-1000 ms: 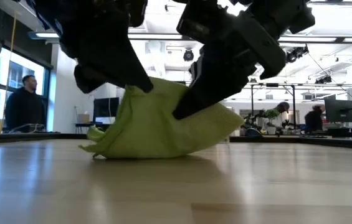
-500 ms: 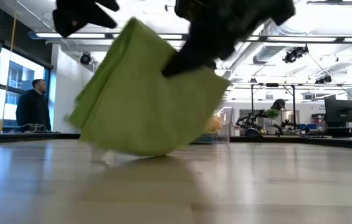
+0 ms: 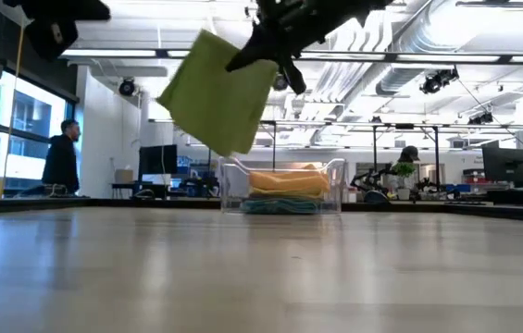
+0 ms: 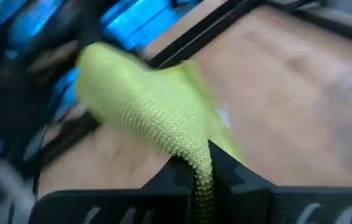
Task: Fold microfiber towels
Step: Put the green towel into the transparent bin
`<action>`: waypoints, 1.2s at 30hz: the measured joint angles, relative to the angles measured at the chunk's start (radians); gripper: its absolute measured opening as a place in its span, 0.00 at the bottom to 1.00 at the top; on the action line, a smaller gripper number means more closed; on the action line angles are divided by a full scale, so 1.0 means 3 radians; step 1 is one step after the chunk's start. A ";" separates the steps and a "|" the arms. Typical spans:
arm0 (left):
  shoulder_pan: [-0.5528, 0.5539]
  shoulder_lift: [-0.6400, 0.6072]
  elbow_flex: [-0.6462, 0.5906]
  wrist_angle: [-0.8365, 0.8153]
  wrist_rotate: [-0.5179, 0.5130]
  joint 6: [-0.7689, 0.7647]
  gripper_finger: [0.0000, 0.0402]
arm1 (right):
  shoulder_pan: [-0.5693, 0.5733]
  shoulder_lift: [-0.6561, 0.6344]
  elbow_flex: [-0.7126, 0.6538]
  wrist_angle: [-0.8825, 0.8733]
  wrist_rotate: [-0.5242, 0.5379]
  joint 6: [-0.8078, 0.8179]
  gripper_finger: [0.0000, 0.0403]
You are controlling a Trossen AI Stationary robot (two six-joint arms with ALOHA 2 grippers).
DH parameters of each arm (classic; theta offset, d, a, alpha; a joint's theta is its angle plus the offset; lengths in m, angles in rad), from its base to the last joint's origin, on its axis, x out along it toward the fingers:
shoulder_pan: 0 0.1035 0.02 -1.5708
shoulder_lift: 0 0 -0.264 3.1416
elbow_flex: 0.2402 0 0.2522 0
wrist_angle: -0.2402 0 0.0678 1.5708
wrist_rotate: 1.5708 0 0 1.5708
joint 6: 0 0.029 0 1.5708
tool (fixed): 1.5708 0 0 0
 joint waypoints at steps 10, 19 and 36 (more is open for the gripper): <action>0.0001 -0.0298 -0.0144 0.0079 -0.0781 -0.0250 0.02 | -0.1045 0.0136 0.0241 -0.0193 -0.0929 0.0657 0.00; 0.0058 -0.0177 -0.0157 0.0130 -0.1069 -0.0473 0.00 | -0.1444 0.0206 0.0249 0.0268 -0.1422 0.1384 0.00; 0.0572 -0.0176 -0.0157 -0.0041 -0.0816 -0.0352 0.01 | -0.1655 0.0751 0.0245 0.0369 -0.1262 0.1765 0.00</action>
